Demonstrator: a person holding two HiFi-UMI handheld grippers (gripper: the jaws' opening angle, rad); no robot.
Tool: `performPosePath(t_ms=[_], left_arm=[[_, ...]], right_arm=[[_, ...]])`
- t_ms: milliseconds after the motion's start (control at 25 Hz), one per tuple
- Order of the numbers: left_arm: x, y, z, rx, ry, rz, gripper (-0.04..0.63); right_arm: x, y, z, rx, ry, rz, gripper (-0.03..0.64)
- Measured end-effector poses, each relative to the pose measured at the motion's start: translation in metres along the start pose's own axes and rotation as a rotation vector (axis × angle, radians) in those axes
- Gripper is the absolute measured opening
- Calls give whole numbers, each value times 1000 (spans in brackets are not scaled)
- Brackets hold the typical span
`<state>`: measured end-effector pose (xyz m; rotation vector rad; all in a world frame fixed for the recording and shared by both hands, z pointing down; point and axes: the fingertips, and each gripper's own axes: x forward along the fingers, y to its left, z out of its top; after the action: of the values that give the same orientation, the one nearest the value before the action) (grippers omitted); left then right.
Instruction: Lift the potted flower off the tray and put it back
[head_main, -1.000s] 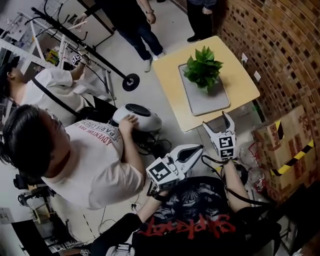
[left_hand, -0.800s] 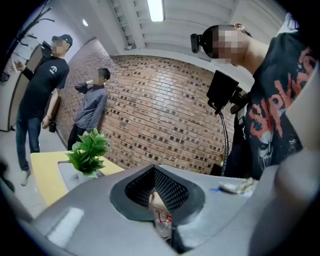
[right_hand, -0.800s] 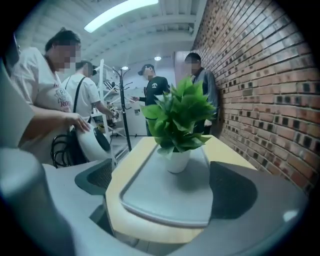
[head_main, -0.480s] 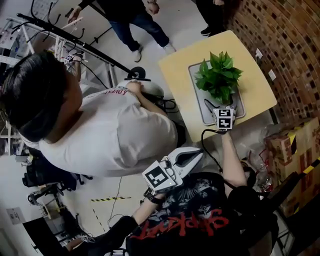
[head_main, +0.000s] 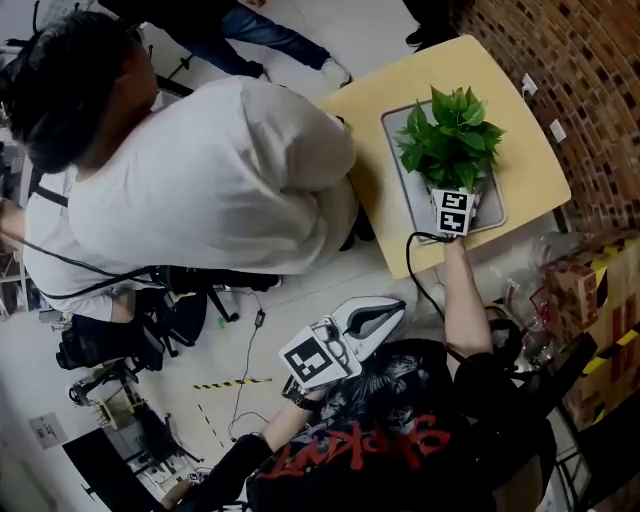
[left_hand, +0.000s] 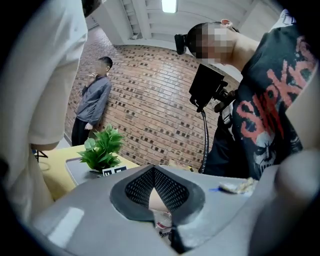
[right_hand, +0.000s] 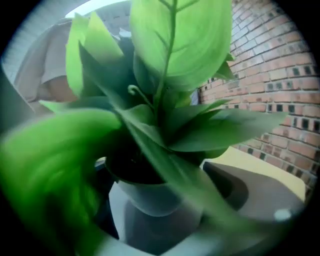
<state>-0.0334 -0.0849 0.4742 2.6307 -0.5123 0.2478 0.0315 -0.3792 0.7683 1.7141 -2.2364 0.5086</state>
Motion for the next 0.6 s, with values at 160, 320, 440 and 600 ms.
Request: performPosePath(t_ms=[160, 320, 440, 600], left_arm=[[-1, 1, 1, -9, 1, 11, 2], [2, -3, -2, -2, 0, 17, 2], [4, -2, -1, 8, -10, 27, 2], [4, 5, 10, 21, -42, 35, 2]], right_arm=[[-4, 0, 4, -36, -26, -14, 505], [-18, -1, 5, -39, -48, -19, 502], [-34, -2, 15, -59, -82, -10, 500], [-55, -2, 35, -91, -120, 8, 499]])
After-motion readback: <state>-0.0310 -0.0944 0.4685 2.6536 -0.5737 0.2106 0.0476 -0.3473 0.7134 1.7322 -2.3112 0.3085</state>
